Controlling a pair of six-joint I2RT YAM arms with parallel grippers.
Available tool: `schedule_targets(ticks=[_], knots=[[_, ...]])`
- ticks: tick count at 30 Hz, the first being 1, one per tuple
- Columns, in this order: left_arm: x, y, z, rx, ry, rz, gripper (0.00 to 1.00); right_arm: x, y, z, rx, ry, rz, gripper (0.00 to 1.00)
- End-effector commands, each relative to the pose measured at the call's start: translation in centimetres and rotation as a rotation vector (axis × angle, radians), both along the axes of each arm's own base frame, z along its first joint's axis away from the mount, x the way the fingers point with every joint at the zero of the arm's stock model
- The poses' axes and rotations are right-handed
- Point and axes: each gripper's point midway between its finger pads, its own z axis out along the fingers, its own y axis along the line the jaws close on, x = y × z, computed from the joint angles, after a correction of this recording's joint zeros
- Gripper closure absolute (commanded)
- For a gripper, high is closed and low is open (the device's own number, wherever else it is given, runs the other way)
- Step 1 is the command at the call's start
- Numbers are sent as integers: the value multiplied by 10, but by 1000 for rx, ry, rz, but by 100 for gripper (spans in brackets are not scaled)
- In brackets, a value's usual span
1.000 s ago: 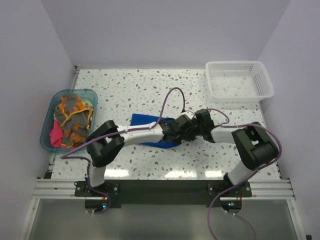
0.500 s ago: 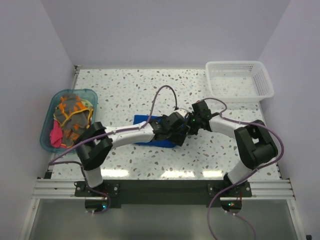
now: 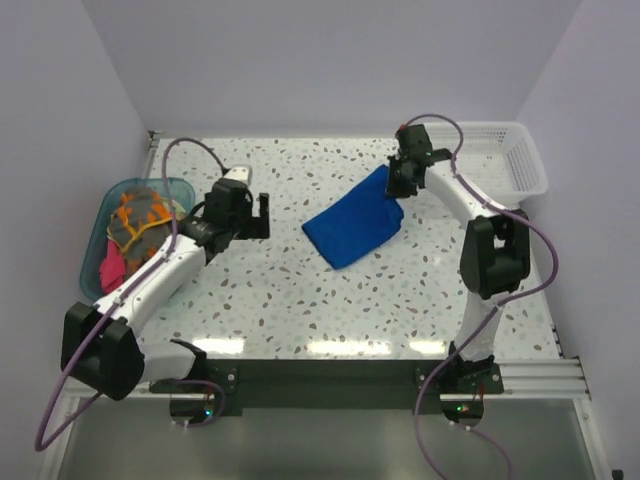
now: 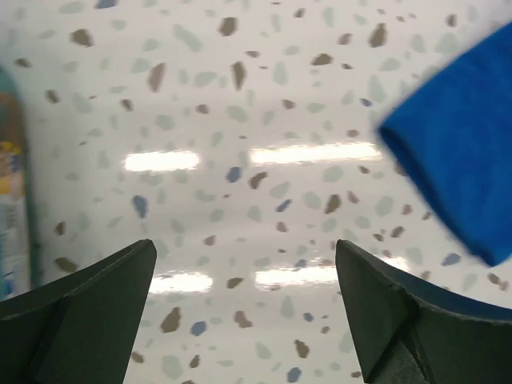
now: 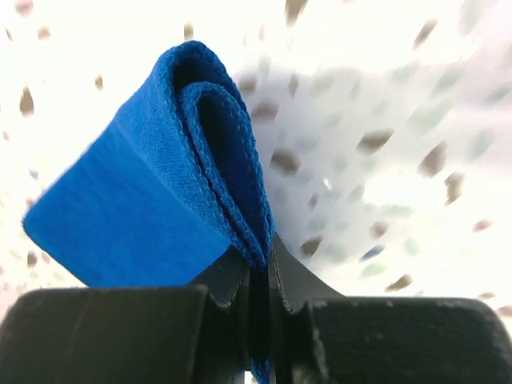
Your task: Fold and stack the towels
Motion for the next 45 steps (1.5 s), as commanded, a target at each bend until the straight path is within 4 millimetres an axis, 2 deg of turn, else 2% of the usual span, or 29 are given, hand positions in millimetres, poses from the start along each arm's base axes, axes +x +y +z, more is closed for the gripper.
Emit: schedule_targets(ticks=[1, 2, 4, 5, 7, 8, 10, 11, 13, 14, 16, 18, 19, 21, 24, 28, 31, 32, 45], knots=[[-6, 50, -1, 88, -18, 76, 0, 26, -40, 24, -178, -34, 49, 100], [-6, 54, 0, 82, -33, 90, 0, 44, -43, 47, -184, -96, 44, 100], [-7, 62, -5, 81, -51, 114, 0, 56, -62, 57, -242, -96, 46, 100], [-7, 66, -9, 100, -51, 121, 0, 76, -69, 68, -262, -128, 36, 100], [-11, 74, -21, 133, -25, 148, 0, 84, -83, 76, -335, -121, 61, 100], [-12, 76, -23, 139, -24, 153, 0, 99, -91, 84, -358, -149, 49, 100], [-14, 79, -30, 147, -25, 164, 0, 108, -106, 90, -423, -164, 71, 100], [-13, 84, -28, 169, -33, 186, 0, 114, -117, 98, -459, -186, 51, 100], [-12, 95, -27, 212, -42, 237, 0, 121, -137, 100, -510, -202, 47, 100], [-11, 99, -28, 227, -39, 252, 0, 123, -154, 103, -545, -203, 20, 100], [-10, 106, -29, 250, -40, 287, 0, 127, -169, 109, -599, -223, 21, 100], [-10, 110, -33, 270, -30, 305, 0, 128, -193, 114, -660, -229, -12, 100], [-11, 113, -34, 277, -26, 320, 0, 133, -200, 124, -693, -264, -24, 100], [-12, 122, -30, 309, -44, 364, 0, 133, -218, 128, -748, -266, -53, 100], [-12, 129, -23, 319, -83, 405, 0, 139, -235, 138, -823, -289, -70, 100], [-11, 132, -21, 325, -102, 425, 0, 145, -247, 134, -904, -276, -57, 100], [-10, 133, -25, 337, -92, 425, 0, 146, -250, 119, -929, -250, -47, 100], [-10, 133, -28, 341, -85, 423, 0, 144, -266, 117, -937, -237, -72, 100], [-9, 132, -36, 357, -56, 410, 0, 144, -293, 95, -978, -208, -106, 100]])
